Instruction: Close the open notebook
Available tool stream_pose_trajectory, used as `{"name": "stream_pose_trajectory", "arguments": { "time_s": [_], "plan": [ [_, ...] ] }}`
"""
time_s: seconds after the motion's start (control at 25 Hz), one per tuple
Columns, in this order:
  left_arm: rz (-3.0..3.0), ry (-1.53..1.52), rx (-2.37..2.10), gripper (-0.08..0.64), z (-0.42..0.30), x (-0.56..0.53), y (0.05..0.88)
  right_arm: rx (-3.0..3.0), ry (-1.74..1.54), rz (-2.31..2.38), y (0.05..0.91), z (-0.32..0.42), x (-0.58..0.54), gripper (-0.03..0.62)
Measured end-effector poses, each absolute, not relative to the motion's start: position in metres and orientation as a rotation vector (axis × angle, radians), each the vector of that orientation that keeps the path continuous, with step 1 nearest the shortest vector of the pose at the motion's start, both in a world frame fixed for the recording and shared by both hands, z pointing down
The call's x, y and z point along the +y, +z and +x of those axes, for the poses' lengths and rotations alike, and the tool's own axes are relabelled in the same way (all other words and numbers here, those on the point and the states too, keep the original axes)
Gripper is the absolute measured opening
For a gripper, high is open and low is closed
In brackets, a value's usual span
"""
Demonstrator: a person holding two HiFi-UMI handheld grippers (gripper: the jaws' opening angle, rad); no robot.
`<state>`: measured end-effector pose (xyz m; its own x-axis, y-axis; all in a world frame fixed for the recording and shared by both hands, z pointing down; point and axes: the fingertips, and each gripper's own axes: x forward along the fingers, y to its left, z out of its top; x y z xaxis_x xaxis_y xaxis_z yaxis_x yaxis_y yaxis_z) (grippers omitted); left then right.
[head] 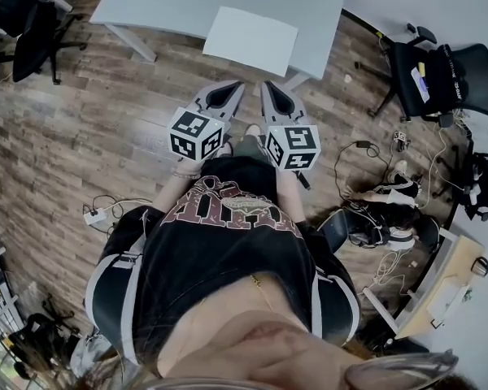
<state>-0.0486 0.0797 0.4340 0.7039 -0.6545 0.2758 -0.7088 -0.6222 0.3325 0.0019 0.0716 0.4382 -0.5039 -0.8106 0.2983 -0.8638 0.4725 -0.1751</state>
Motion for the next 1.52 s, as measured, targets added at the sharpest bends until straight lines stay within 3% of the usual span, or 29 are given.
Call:
{"name": "stream_pose_trajectory", "arguments": {
  "time_s": [0.72,1.52],
  "plan": [
    [2.446,0.185,-1.142,0.046,0.003,-0.011,0.430,-2.619,0.438,1.267,0.434,0.040,-0.023,0.018],
    [2.387,0.191,-1.174,0.046,-0.005,-0.068,0.451,-2.579,0.458,1.202,0.456,0.039,-0.077,0.019]
  ]
}}
